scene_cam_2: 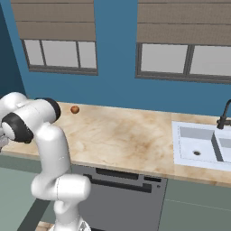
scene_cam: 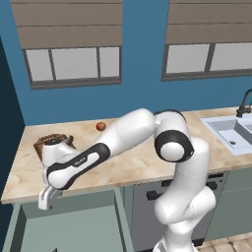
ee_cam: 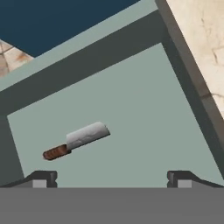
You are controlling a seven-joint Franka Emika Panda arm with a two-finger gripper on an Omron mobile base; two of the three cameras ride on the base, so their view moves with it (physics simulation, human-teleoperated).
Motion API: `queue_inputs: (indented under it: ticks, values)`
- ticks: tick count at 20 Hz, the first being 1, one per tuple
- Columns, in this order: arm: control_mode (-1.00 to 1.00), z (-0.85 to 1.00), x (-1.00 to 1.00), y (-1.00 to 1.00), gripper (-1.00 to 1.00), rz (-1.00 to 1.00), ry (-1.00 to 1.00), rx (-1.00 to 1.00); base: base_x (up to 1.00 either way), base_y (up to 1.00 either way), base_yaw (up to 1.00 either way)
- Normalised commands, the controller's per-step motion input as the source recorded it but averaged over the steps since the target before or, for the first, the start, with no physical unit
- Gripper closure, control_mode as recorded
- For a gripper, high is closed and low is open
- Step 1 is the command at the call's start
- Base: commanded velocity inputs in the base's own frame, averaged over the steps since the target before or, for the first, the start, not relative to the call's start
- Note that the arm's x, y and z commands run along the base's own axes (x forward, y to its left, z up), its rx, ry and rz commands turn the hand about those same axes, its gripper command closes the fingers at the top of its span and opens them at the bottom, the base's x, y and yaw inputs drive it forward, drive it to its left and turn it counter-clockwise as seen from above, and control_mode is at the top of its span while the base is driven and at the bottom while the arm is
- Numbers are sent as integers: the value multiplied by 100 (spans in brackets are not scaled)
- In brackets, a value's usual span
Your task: Open the drawer on the left and place the cutting tools on the cutting board.
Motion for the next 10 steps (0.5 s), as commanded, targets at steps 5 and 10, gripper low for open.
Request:
queue_inputs:
  ticks: [5, 10]
  values:
    - [-100, -3, -36, 13, -100, 0, 0, 0, 0, 0, 0]
    - [-100, -3, -20, 0, -100, 0, 0, 0, 0, 0, 0]
